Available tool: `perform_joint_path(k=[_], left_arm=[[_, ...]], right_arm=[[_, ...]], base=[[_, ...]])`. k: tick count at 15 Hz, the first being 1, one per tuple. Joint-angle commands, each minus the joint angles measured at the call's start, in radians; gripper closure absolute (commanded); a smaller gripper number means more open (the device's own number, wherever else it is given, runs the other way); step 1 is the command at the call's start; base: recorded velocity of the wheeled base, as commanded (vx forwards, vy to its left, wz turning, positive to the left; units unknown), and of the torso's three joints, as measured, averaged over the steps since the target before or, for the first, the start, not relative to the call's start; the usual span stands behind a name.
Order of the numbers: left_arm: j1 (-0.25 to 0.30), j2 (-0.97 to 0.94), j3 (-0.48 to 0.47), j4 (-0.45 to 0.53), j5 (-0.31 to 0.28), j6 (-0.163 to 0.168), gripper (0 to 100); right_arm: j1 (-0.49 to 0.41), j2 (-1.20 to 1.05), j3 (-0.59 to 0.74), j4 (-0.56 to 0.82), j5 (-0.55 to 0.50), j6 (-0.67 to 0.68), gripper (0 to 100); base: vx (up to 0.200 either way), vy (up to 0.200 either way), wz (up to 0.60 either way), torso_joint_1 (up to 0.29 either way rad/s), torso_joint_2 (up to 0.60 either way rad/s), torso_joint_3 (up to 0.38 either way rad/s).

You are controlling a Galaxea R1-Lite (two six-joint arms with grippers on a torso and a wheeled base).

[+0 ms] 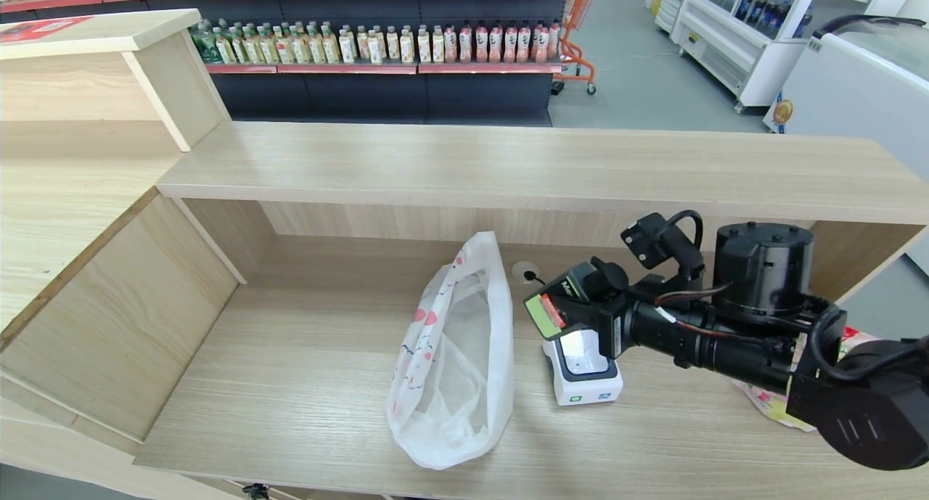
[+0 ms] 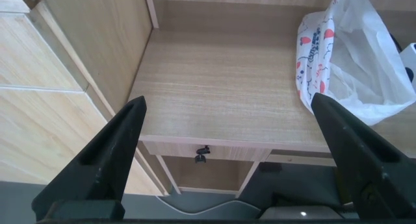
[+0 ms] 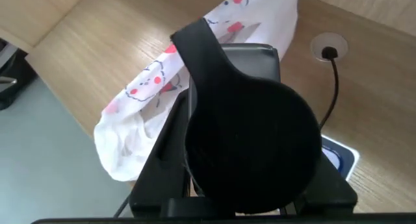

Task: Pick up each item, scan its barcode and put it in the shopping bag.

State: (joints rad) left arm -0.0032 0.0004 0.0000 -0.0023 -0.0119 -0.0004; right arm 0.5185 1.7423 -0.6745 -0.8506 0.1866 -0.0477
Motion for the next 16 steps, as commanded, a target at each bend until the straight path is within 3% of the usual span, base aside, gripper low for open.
perform_joint_path(k=[1, 3, 9, 16], left_arm=[[0.000, 0.000, 0.000, -0.001, 0.000, 0.000, 0], [0.000, 0.000, 0.000, -0.001, 0.000, 0.000, 0], [0.000, 0.001, 0.000, -0.001, 0.000, -0.004, 0], [0.000, 0.001, 0.000, -0.001, 0.000, -0.004, 0]], right_arm=[[0.029, -0.009, 0.001, 0.002, 0.001, -0.003, 100], [0.031, 0.025, -0.007, -0.001, 0.005, 0.005, 100], [0.015, 0.158, -0.030, -0.018, 0.100, 0.111, 100], [0.015, 0.347, -0.007, -0.272, 0.111, 0.098, 100]], base=[[0.000, 0.200, 0.00, -0.007, 0.00, 0.007], [0.000, 0.200, 0.00, 0.007, 0.00, 0.005], [0.000, 0.000, 0.00, 0.000, 0.00, 0.000], [0.000, 0.000, 0.00, 0.000, 0.00, 0.000]])
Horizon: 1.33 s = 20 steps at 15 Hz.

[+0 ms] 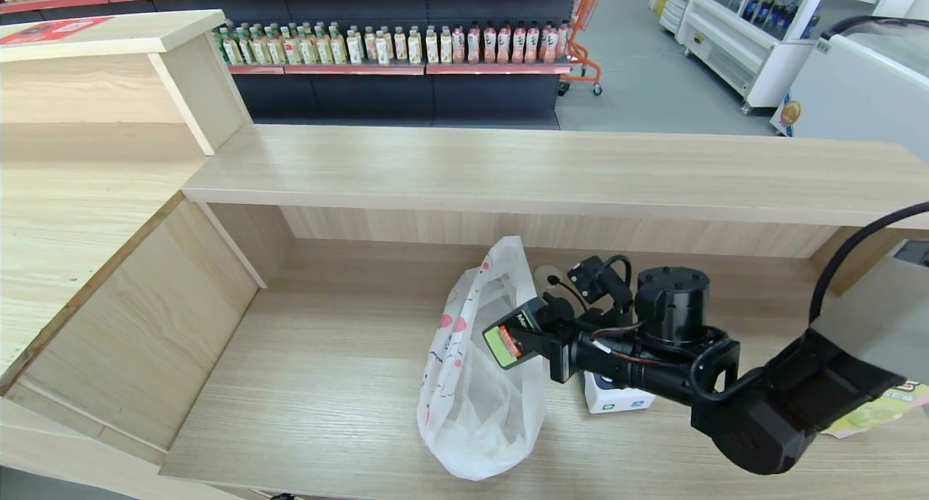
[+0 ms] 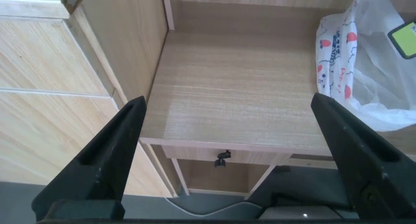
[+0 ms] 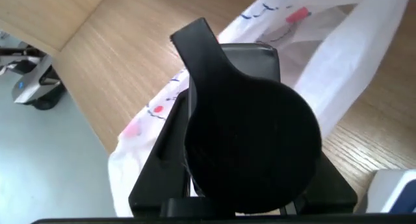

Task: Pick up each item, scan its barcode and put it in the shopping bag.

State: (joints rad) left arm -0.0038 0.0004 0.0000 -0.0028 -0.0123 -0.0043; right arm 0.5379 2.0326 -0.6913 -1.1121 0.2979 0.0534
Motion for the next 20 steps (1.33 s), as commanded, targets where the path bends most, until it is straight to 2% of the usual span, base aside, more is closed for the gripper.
perform_joint_path(k=[1, 6, 12, 13, 16, 20], left_arm=[[0.001, 0.000, 0.000, 0.000, 0.000, 0.000, 0], [-0.001, 0.001, 0.000, 0.000, 0.000, 0.000, 0], [0.001, 0.001, 0.000, 0.000, 0.000, 0.000, 0], [0.001, 0.001, 0.000, 0.000, 0.000, 0.000, 0], [0.001, 0.000, 0.000, 0.000, 0.000, 0.000, 0], [0.001, 0.001, 0.000, 0.000, 0.000, 0.000, 0]], right_arm=[[-0.012, 0.080, 0.033, -0.052, -0.003, -0.003, 100], [-0.022, 0.156, 0.081, -0.110, -0.005, -0.004, 100], [-0.021, 0.245, 0.107, -0.270, 0.007, -0.070, 100], [-0.022, 0.250, 0.110, -0.276, 0.009, -0.070, 0], [-0.022, 0.233, 0.102, -0.275, 0.026, -0.063, 0], [-0.039, 0.037, 0.102, -0.247, 0.038, -0.021, 0]], base=[[0.000, 0.000, 0.00, 0.000, 0.00, 0.000], [0.000, 0.000, 0.00, 0.000, 0.00, 0.000], [0.000, 0.000, 0.00, 0.000, 0.00, 0.000], [0.000, 0.000, 0.00, 0.000, 0.00, 0.000], [0.000, 0.000, 0.00, 0.000, 0.00, 0.000], [0.000, 0.000, 0.00, 0.000, 0.00, 0.000]])
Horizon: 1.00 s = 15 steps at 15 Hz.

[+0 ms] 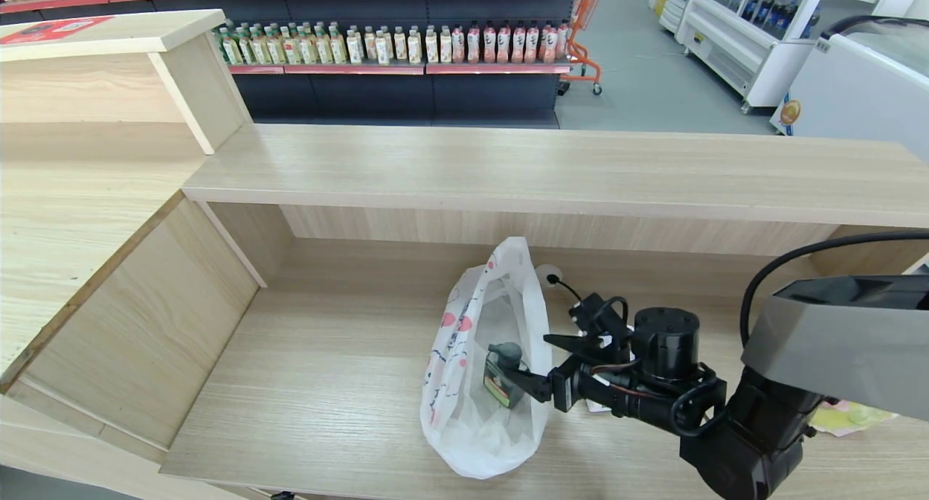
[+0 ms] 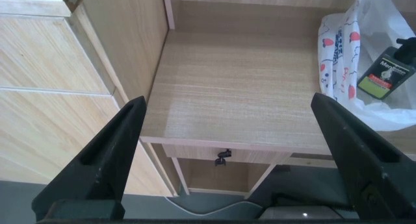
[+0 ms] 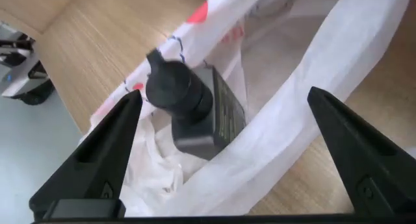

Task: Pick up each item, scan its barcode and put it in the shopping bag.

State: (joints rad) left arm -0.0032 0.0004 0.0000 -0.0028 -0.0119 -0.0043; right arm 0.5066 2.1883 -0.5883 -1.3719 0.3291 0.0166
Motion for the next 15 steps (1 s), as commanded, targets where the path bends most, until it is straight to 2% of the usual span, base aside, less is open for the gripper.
perform_joint_path(k=[1, 4, 6, 8, 10, 11, 15], left_arm=[[0.000, 0.001, 0.000, 0.000, 0.000, 0.000, 0], [0.000, 0.000, 0.000, 0.000, 0.000, 0.000, 0], [-0.001, 0.001, 0.000, 0.000, 0.000, 0.000, 0], [0.000, 0.001, 0.000, 0.000, 0.000, 0.000, 0], [0.000, 0.001, 0.000, 0.000, 0.000, 0.000, 0], [0.000, 0.001, 0.000, 0.000, 0.000, 0.000, 0], [-0.001, 0.001, 0.000, 0.000, 0.000, 0.000, 0]], right_arm=[[-0.010, -0.182, 0.004, 0.040, 0.010, 0.013, 0], [-0.023, -0.380, 0.036, 0.105, 0.010, 0.023, 0], [-0.082, -0.536, 0.077, 0.229, -0.016, 0.028, 0], [-0.148, -0.713, 0.120, 0.399, -0.104, 0.132, 0], [-0.235, -0.802, 0.113, 0.580, -0.110, 0.140, 0], [-0.269, -0.818, 0.110, 0.626, -0.110, 0.141, 0], [-0.376, -0.829, 0.128, 0.648, -0.110, 0.164, 0]], base=[[0.000, 0.000, 0.00, 0.000, 0.00, 0.000], [0.000, 0.000, 0.00, 0.000, 0.00, 0.000], [0.000, 0.000, 0.00, 0.000, 0.00, 0.000], [0.000, 0.000, 0.00, 0.000, 0.00, 0.000], [0.000, 0.000, 0.00, 0.000, 0.00, 0.000], [0.000, 0.000, 0.00, 0.000, 0.00, 0.000], [0.000, 0.000, 0.00, 0.000, 0.00, 0.000]])
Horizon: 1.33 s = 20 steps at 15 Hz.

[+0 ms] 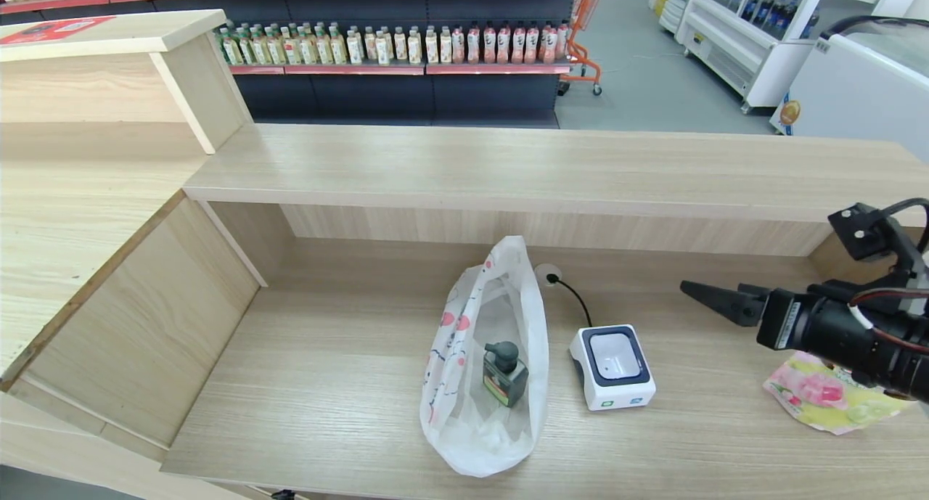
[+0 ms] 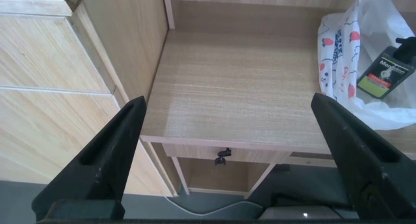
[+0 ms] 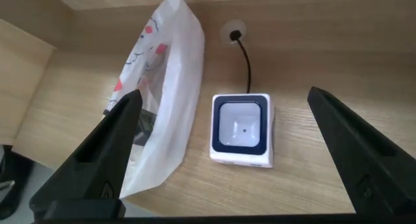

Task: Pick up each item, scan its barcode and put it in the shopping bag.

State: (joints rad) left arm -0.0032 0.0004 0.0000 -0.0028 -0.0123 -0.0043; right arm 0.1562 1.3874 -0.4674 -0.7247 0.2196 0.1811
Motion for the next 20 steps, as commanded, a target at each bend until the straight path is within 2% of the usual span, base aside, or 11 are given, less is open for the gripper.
perform_joint_path(k=[1, 5, 9, 14, 20], left_arm=[[-0.001, 0.001, 0.000, 0.000, 0.000, 0.000, 0], [0.000, 0.000, 0.000, 0.000, 0.000, 0.000, 0], [0.000, 0.001, 0.000, 0.000, 0.000, 0.000, 0], [0.000, 0.001, 0.000, 0.000, 0.000, 0.000, 0], [0.000, 0.001, 0.000, 0.000, 0.002, 0.004, 0]], right_arm=[[-0.037, -0.027, 0.012, 0.002, 0.000, 0.000, 0], [-0.072, -0.047, 0.061, 0.002, 0.000, 0.000, 0], [-0.081, -0.050, 0.081, 0.002, -0.002, 0.000, 0], [-0.113, -0.038, 0.090, 0.002, -0.002, -0.002, 0], [-0.139, -0.053, 0.096, 0.051, -0.002, 0.018, 0]], base=[[0.000, 0.000, 0.00, 0.000, 0.00, 0.000], [0.000, 0.000, 0.00, 0.000, 0.00, 0.000], [-0.200, 0.000, 0.00, 0.006, 0.01, 0.000], [0.000, 0.000, 0.00, 0.000, 0.00, 0.000], [0.000, -0.200, 0.00, 0.007, 0.00, 0.004]])
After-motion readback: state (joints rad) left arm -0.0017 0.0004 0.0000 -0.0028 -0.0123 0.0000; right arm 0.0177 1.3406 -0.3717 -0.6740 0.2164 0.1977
